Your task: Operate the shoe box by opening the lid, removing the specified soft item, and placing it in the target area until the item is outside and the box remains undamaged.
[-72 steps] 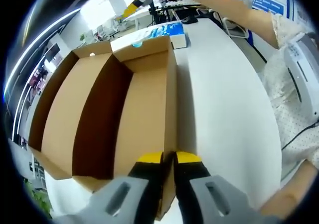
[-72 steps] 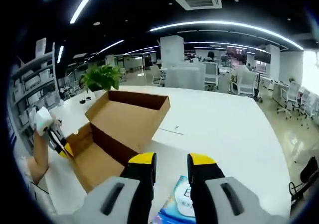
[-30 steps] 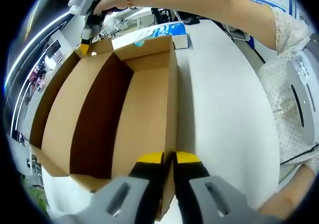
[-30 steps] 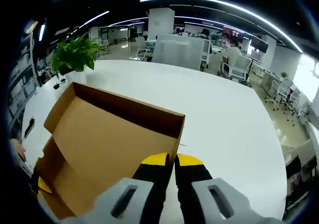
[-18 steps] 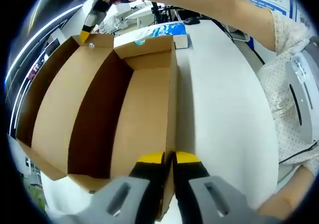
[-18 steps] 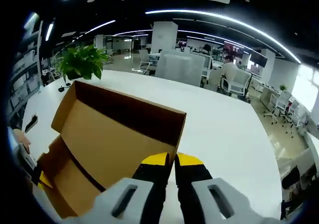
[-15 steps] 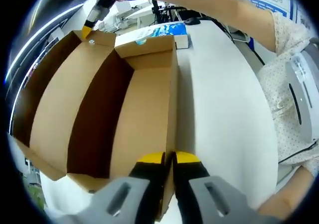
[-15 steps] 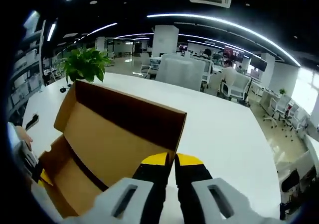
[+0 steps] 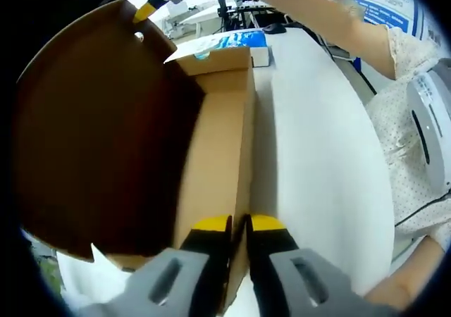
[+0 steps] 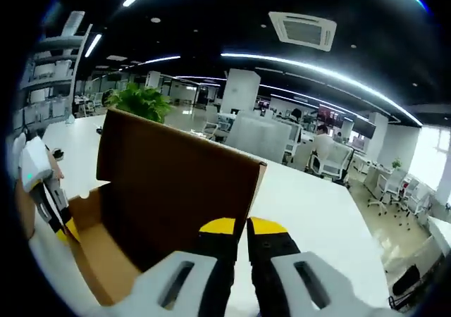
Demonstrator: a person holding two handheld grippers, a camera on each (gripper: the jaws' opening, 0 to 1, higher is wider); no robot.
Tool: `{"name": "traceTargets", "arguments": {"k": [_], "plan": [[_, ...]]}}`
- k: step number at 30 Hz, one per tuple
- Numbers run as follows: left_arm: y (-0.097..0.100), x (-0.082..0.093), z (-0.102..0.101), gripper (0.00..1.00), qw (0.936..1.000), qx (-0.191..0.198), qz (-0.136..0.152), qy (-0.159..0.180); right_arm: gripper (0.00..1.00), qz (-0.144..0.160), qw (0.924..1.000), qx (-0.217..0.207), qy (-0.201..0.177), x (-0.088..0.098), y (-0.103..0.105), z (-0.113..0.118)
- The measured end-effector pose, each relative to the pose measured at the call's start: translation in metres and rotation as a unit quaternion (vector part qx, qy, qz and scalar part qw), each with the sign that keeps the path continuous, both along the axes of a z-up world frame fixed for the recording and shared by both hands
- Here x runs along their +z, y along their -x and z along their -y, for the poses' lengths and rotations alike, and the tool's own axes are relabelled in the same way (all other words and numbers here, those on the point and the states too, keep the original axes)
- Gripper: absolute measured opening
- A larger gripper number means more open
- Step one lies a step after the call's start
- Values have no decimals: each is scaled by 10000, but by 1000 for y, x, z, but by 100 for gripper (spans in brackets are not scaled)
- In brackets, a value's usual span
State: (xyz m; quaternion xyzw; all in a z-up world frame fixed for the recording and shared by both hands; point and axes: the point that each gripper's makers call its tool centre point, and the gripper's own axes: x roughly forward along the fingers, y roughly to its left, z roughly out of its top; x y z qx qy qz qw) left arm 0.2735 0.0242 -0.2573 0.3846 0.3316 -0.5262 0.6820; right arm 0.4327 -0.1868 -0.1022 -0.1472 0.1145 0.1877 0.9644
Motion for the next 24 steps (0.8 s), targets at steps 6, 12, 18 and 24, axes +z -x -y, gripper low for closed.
{"name": "traceTargets", "arguments": {"k": [6,12,18,24], "plan": [[-3,19,2,15,9989,87,335,305,3,192,9996,-36,-207,1,1,1],[-8,65,-5,17,9900,298,659,1212,3,390,9991,-105,-110,3,-2,-1],[-35,105,-59,18,9649,1143,926,2174,3,525,9985,-125,-77,3,-4,-1],[-74,130,-90,26,9147,1831,729,3527,3,617,9980,-104,-94,3,-2,-2]]}}
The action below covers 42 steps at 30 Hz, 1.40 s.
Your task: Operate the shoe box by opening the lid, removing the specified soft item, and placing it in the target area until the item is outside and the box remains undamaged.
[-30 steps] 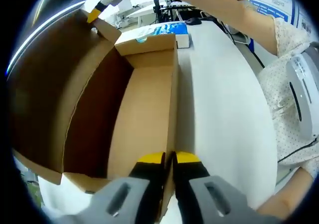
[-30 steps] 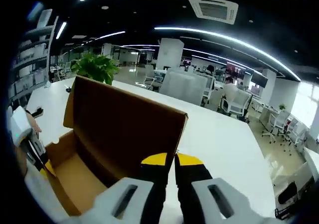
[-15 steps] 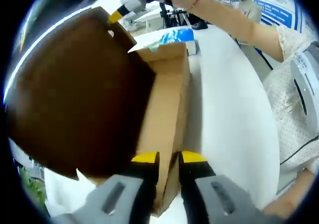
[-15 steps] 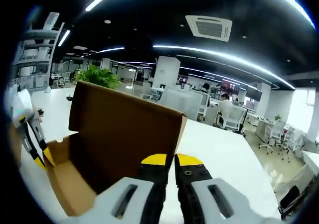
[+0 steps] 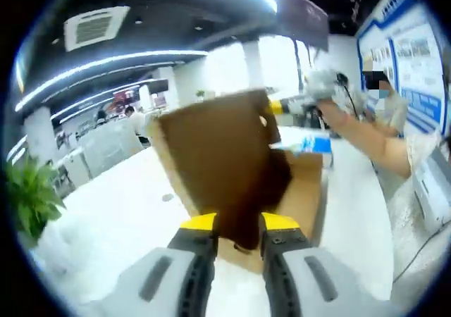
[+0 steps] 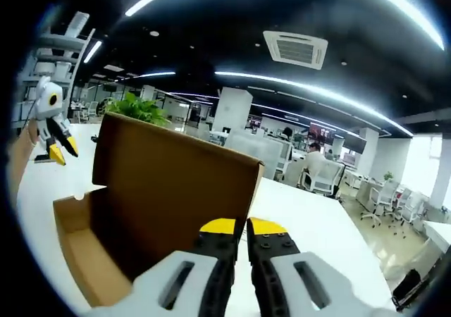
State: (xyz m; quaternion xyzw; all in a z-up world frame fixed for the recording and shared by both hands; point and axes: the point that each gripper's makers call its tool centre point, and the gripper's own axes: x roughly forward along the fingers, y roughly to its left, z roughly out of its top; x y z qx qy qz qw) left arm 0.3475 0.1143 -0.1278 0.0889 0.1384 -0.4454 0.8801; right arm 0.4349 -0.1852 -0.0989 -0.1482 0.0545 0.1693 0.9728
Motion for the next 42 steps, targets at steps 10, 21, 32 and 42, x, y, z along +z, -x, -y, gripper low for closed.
{"name": "traceTargets", "arguments": {"k": [10,21,32,42], "plan": [[-51,9,3,43,9889,-302,-87,1454,3,121,9998,96,114,1,8,0],[-68,33,15,44,9802,-637,71,1872,4,346,9989,262,188,2,15,-2],[-61,45,20,27,9777,-1061,368,1773,6,413,9974,535,234,2,24,-6],[-44,47,22,29,9796,-1187,531,1533,8,387,9958,818,105,2,37,-5]]}}
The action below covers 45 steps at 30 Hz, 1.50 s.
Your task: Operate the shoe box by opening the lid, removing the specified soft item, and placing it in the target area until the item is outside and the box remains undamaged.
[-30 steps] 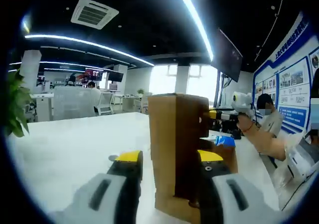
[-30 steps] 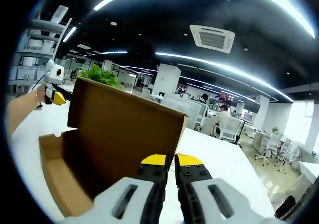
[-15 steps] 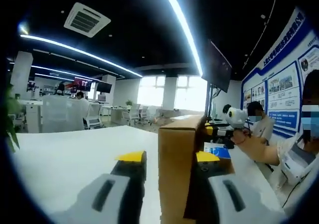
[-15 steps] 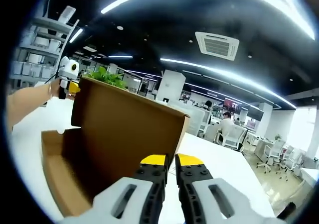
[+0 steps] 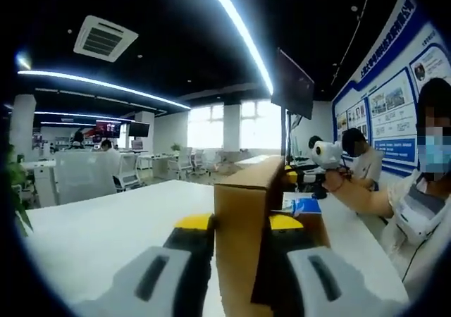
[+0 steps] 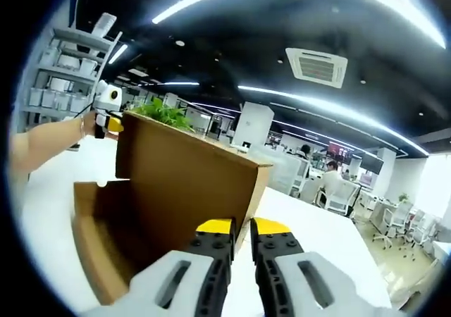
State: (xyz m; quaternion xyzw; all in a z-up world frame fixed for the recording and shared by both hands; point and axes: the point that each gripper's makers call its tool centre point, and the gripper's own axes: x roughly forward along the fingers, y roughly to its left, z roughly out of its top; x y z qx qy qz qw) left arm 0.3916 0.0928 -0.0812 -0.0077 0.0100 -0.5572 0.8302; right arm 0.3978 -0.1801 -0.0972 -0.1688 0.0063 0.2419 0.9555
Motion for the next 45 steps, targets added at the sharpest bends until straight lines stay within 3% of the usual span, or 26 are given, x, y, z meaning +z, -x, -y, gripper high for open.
{"name": "traceTargets", "arguments": {"k": [5,16,24,28,39,45], "plan": [[17,-4,0,32,9998,-63,24,-205,10,-24,9998,171,-131,2,13,-1],[50,-19,-9,31,9985,-73,40,-550,10,39,9995,306,-14,0,32,-2],[69,-28,-11,28,9974,-115,98,-709,13,-156,9981,594,-44,-10,48,-4],[80,-37,-10,28,9961,-124,119,-869,16,-338,9953,887,210,-22,62,-7],[101,-67,-7,29,9926,-306,-184,-1159,24,-981,9840,1406,482,-56,82,-8],[108,-81,-5,29,9905,-336,-313,-1297,28,-1097,9798,1538,658,-66,87,-9]]}}
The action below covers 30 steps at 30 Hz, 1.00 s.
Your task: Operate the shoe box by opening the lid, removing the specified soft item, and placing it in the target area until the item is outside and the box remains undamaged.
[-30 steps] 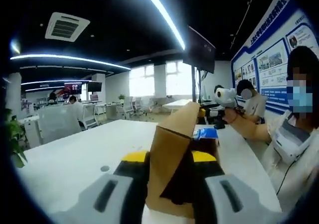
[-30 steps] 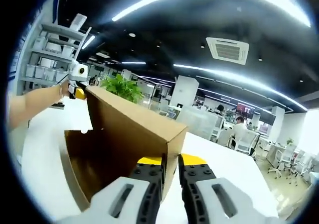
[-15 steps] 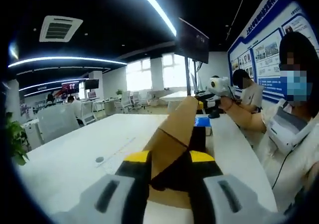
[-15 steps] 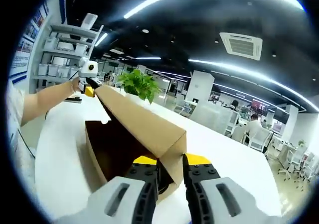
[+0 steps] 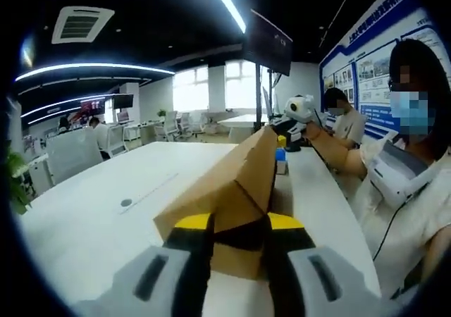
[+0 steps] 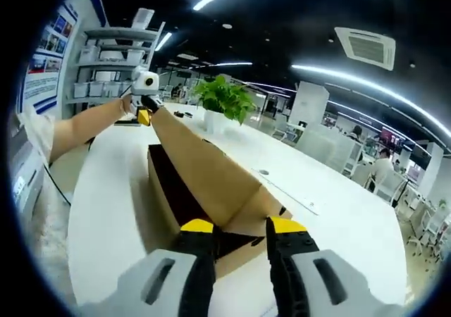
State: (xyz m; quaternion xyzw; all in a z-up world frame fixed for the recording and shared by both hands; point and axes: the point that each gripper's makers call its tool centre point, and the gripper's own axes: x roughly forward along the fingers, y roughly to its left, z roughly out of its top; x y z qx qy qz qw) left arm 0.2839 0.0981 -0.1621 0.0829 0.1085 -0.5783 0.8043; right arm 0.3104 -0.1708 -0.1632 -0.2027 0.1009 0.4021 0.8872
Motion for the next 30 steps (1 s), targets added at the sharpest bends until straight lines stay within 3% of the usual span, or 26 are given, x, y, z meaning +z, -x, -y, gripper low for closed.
{"name": "traceTargets", "arguments": {"k": [4,9,13,21,30], "plan": [[3,-10,0,29,9999,-14,-121,-116,34,-292,9995,131,-67,-6,8,-3],[8,-19,1,29,9996,-20,-182,-229,36,-293,9994,197,53,-14,12,-4],[11,-28,0,29,9991,-38,-287,-326,39,-515,9982,295,-47,-20,17,-5],[14,-44,-1,29,9970,-59,-594,-486,40,-515,9981,268,222,-39,19,-7],[13,-48,-4,30,9968,11,-615,-515,40,-568,9979,234,196,-48,19,-6]]}}
